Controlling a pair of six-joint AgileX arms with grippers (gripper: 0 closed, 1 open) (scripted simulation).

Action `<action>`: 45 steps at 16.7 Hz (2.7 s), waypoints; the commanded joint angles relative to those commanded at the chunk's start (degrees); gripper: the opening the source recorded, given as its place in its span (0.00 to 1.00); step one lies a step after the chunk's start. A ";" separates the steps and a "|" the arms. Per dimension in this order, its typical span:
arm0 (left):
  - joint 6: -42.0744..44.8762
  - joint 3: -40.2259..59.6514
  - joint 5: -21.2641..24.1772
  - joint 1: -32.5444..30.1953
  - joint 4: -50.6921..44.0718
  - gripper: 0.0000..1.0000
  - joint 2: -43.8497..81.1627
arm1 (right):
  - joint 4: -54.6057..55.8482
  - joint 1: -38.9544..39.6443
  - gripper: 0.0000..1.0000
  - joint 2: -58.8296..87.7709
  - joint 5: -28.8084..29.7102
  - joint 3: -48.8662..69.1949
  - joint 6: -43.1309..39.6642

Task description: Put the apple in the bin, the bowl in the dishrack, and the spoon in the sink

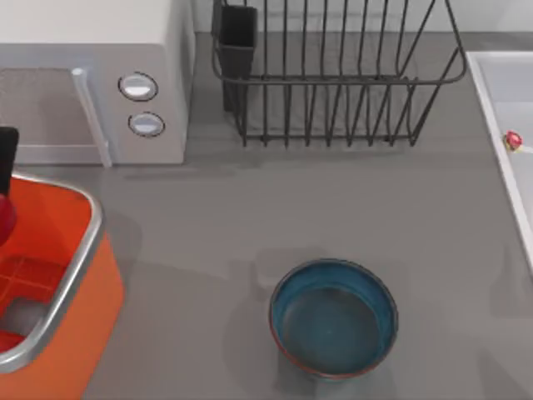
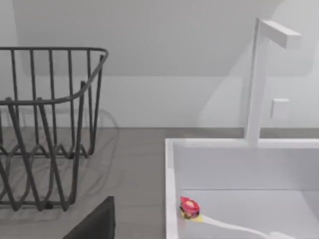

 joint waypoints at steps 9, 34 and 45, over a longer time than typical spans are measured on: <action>-1.18 -2.36 0.12 0.07 2.53 0.00 -0.59 | 0.00 0.00 1.00 0.00 0.00 0.00 0.00; -1.44 -16.15 -0.10 0.75 15.93 1.00 -0.41 | 0.00 0.00 1.00 0.00 0.00 0.00 0.00; 0.61 -17.55 -0.07 0.46 17.39 1.00 -2.47 | 0.00 0.00 1.00 0.00 0.00 0.00 0.00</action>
